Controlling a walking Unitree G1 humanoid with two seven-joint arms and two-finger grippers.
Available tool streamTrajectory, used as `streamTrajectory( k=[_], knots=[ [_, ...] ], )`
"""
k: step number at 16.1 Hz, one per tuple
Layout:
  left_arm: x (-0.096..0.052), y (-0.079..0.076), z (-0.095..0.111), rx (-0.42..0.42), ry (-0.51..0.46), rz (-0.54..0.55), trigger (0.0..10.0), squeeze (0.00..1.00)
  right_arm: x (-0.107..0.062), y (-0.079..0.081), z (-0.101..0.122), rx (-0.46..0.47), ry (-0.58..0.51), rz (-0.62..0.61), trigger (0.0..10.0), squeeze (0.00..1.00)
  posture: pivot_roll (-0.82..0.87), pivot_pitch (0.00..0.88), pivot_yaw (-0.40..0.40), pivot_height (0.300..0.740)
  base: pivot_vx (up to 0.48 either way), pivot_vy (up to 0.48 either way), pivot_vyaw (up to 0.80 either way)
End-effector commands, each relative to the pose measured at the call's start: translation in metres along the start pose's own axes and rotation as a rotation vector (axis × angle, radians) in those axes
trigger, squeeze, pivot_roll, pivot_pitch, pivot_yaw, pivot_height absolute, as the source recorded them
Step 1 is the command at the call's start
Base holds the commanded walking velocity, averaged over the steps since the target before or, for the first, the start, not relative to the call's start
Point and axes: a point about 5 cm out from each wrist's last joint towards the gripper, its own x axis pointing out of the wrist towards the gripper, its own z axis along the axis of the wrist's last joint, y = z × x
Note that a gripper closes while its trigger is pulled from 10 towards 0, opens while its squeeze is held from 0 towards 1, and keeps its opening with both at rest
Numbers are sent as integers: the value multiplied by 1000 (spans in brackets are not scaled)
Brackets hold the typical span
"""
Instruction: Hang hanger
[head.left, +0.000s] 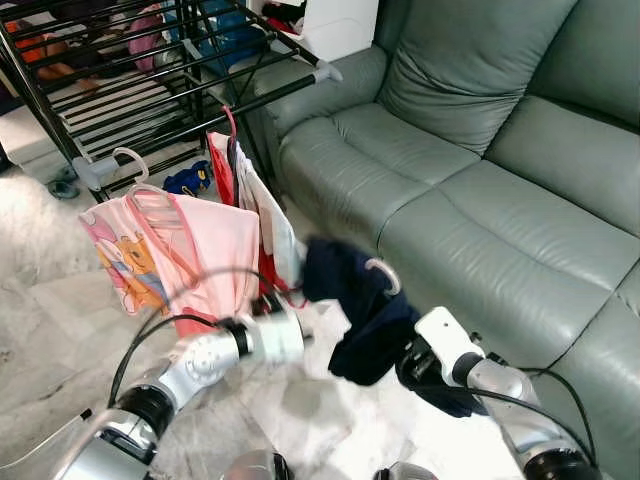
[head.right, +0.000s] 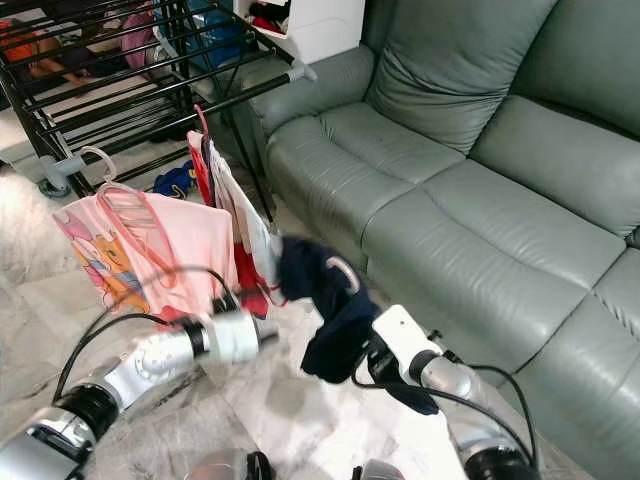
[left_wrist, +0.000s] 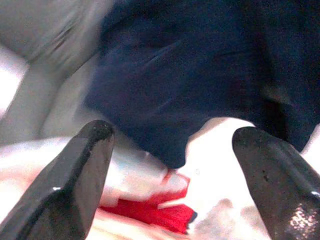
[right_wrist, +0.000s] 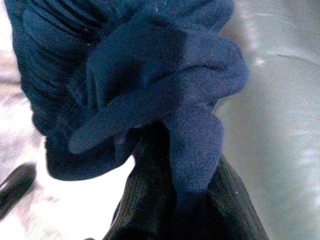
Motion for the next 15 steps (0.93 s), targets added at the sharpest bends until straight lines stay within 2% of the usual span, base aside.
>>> streamTrajectory(
  k=[1, 2, 3, 4, 5, 6, 7, 8, 9, 12, 15],
  knots=[
    [-5, 16, -10, -201, 68, 185, 10000, 1000, -2, -13, 13, 40, -63, -141, 10000, 0, -71, 0, 68, 740, 0, 0, 0],
    [-5, 17, -11, -238, 78, 221, 10000, 1000, -3, -15, 14, 43, -73, -172, 10000, 0, -71, 0, 68, 740, 0, 0, 0],
    [-7, 18, -17, -524, 104, 321, 10000, 1000, -6, -20, 21, 172, -146, -264, 10000, 0, -68, 0, 62, 740, 0, 0, 0],
    [-10, 21, -18, -564, 101, 369, 10000, 1000, -8, -23, 22, 216, -155, -320, 10000, 0, -67, 0, 61, 740, 0, 0, 0],
    [-14, 21, -18, -593, 95, 416, 10000, 937, -11, -25, 25, 247, -186, -375, 10000, 0, -68, 0, 63, 740, 0, 0, 0],
    [-16, 21, -19, -618, 99, 440, 10000, 620, -12, -26, 26, 276, -197, -407, 10000, 0, -68, 0, 63, 740, 0, 0, 0],
    [-19, 21, -19, -657, 100, 479, 10000, 0, -15, -26, 27, 312, -215, -422, 10000, 0, -68, 0, 64, 740, 0, 0, 0],
    [-21, 22, -17, -703, 101, 516, 10000, 0, -19, -27, 26, 326, -227, -462, 10000, 0, -71, 0, 62, 740, 0, 0, 0],
    [-22, 22, -14, -715, 94, 524, 10000, 0, -20, -26, 25, 327, -213, -473, 10000, 0, -71, 0, 62, 740, 0, 0, 775],
    [-19, 24, -4, -736, 42, 529, 10000, 0, -20, -25, 26, 346, -216, -457, 10000, 0, -76, 0, 63, 740, 0, 0, 765],
    [-17, 26, 0, -750, 48, 520, 10000, 0, -21, -28, 25, 345, -210, -455, 10000, 0, -73, 0, 62, 740, 172, 0, 746]
  ],
)
